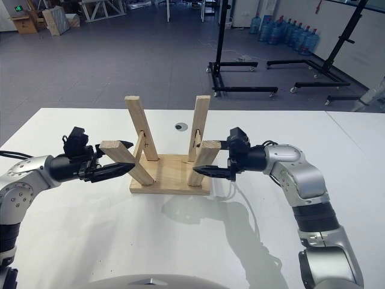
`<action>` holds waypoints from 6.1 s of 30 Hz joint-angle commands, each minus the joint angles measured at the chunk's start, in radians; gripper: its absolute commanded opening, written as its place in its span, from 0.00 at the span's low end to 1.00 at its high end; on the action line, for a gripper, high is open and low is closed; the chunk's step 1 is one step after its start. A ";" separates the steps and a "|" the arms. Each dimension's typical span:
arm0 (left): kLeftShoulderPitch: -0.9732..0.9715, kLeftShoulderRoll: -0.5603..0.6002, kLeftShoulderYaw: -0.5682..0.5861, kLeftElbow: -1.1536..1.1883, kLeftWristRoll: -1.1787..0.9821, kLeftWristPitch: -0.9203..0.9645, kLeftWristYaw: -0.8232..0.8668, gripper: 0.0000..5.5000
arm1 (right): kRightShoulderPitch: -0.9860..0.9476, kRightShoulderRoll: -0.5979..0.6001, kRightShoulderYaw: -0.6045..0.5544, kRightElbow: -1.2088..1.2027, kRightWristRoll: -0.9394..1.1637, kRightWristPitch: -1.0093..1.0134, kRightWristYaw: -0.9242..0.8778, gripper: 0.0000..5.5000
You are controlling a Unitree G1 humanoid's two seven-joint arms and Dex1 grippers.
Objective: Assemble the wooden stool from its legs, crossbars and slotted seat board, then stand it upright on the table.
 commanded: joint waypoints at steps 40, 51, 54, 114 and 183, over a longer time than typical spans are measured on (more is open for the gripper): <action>-0.226 -0.312 0.154 0.397 -0.435 0.538 0.848 0.31 | -0.216 0.254 -0.288 0.404 0.367 0.815 -0.637 0.33; -0.455 -0.335 0.290 0.582 -0.406 0.423 0.884 0.58 | -0.364 0.326 -0.534 0.505 0.475 0.786 -0.792 0.67; -0.528 -0.290 0.309 0.702 -0.307 0.333 0.861 0.67 | -0.408 0.314 -0.567 0.542 0.461 0.730 -0.820 0.76; 0.425 -0.049 -0.163 -0.133 0.475 -0.444 0.052 0.39 | 0.359 -0.043 0.028 -0.001 -0.107 -0.091 0.059 0.37; -0.676 -0.464 0.214 0.830 -0.459 0.306 1.169 0.97 | -0.456 0.538 -0.604 0.452 1.026 0.568 -1.851 0.76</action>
